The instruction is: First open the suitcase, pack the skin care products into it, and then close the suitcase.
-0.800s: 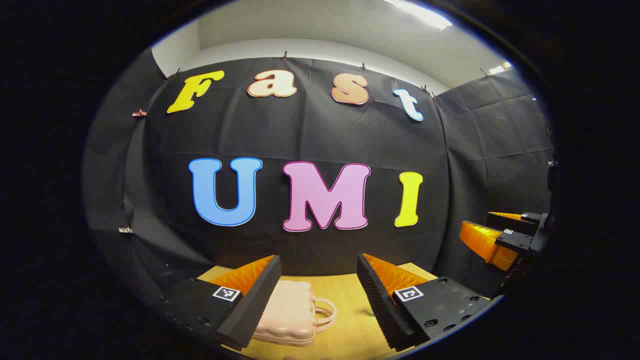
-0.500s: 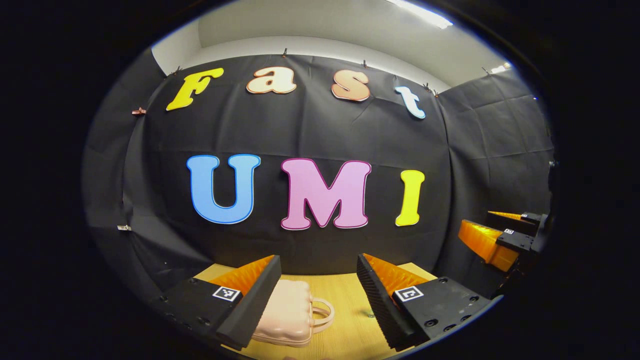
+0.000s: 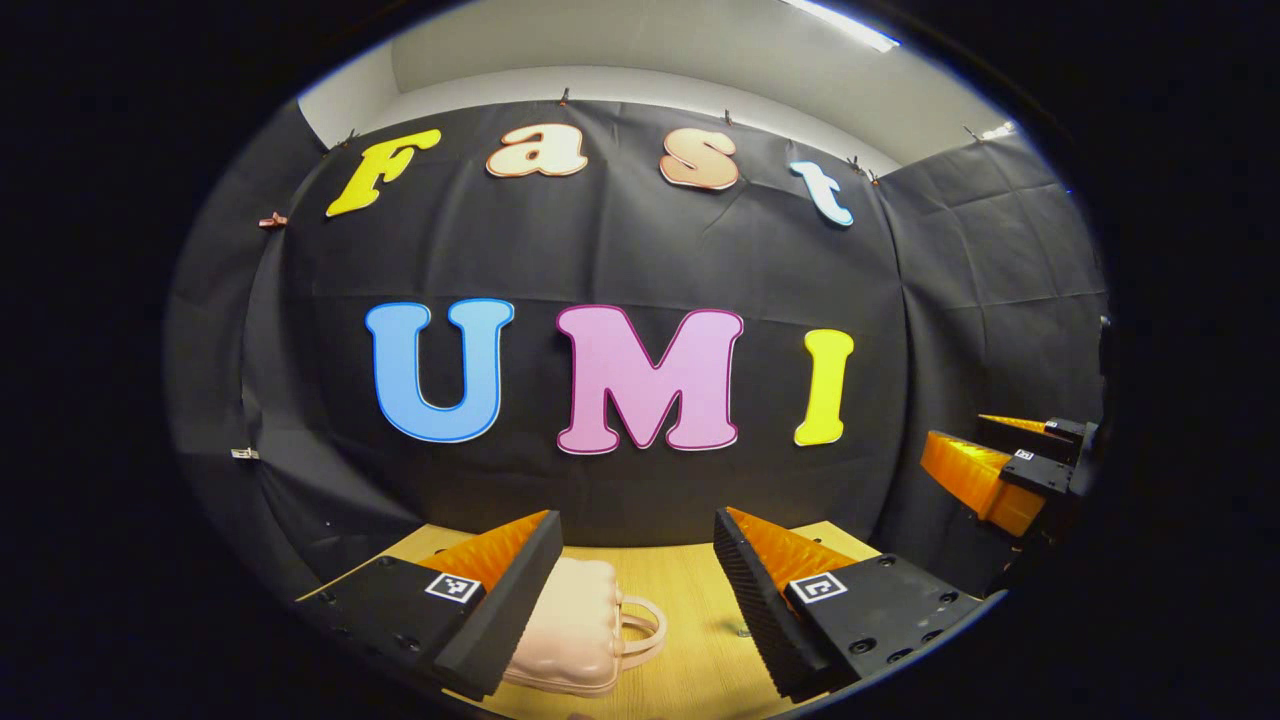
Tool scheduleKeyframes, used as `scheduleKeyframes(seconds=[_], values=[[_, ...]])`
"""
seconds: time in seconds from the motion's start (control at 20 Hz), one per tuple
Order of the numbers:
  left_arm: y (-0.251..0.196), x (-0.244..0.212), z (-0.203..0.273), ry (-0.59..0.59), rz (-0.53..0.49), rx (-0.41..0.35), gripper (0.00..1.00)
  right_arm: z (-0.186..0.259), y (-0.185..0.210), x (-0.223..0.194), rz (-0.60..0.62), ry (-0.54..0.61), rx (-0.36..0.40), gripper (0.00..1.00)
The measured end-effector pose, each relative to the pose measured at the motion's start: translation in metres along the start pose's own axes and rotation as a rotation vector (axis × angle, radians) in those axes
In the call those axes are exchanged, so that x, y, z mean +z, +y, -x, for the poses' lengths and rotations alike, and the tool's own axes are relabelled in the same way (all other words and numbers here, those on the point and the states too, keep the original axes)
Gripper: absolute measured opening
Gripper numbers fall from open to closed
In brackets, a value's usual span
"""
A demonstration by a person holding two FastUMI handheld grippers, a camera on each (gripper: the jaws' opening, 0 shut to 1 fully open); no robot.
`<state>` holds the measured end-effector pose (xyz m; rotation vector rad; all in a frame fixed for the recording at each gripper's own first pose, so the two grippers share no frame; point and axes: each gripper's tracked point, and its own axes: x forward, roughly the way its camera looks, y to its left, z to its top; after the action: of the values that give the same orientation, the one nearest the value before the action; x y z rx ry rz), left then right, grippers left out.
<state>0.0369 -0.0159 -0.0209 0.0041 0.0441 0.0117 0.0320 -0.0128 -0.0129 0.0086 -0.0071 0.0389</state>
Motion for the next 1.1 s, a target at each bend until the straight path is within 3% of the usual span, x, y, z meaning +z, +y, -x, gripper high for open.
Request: scheduleKeyframes(seconds=[0.3,0.55,0.85,1.0,1.1], values=[[-0.021,-0.051,-0.050,0.109,-0.006,-0.051,0.96,-0.016,-0.015,-0.017,-0.001,0.022,0.006,0.94],[-0.040,-0.137,-0.108,0.309,-0.003,-0.063,0.96,-0.032,-0.026,-0.047,-0.001,0.070,0.043,0.96],[-0.049,-0.245,-0.153,0.572,-0.042,-0.015,0.91,-0.045,-0.039,-0.088,0.005,0.145,0.107,0.96],[-0.039,-0.296,-0.170,0.717,-0.047,0.065,0.78,-0.046,-0.056,-0.100,-0.016,0.177,0.104,0.96],[-0.038,-0.315,-0.171,0.789,-0.053,0.082,0.75,-0.048,-0.063,-0.108,-0.024,0.197,0.095,0.96]])
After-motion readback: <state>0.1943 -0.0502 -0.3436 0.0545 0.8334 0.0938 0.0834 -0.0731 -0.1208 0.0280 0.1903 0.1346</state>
